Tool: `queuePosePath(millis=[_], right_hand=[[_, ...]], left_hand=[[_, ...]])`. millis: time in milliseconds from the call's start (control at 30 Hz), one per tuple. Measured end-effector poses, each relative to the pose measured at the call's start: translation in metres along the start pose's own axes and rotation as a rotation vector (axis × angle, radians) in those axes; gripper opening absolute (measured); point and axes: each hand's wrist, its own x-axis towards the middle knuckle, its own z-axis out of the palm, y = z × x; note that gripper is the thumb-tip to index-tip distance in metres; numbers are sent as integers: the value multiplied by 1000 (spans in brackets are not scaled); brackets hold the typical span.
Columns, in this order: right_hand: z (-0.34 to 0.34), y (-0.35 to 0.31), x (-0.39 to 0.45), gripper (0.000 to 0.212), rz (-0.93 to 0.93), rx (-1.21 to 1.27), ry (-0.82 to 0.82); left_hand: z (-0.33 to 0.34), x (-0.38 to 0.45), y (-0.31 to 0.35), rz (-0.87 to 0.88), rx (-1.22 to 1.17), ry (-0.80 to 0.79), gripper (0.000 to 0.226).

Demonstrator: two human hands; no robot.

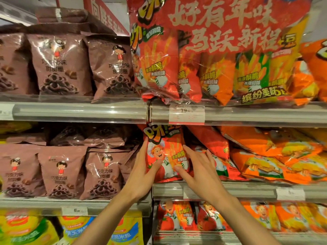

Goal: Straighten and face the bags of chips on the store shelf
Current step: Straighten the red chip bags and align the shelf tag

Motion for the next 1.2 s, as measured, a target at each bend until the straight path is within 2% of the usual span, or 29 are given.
queuePosePath(millis=[233,533,667,800,933,1100,1200], right_hand=[[8,2,2,73,28,-120,-20],[-2,-6,-9,62,42,5,24],[-6,-17,-23,61,108,22,43],[-12,-33,-40,46,160,110,94],[-18,-44,-69,38,324,231,107],[-15,-34,-114,34,553,385,56],[-24,-24,-132,27,601,418,42]], left_hand=[[-4,16,-7,-46,-9,-70,80],[-11,-8,-7,22,144,61,74],[-17,-23,-11,33,161,84,76],[-22,-26,-10,98,256,121,69],[-29,-42,-9,111,132,148,50],[-37,-77,-16,10,59,128,41],[-30,-101,-15,-84,32,199,37]])
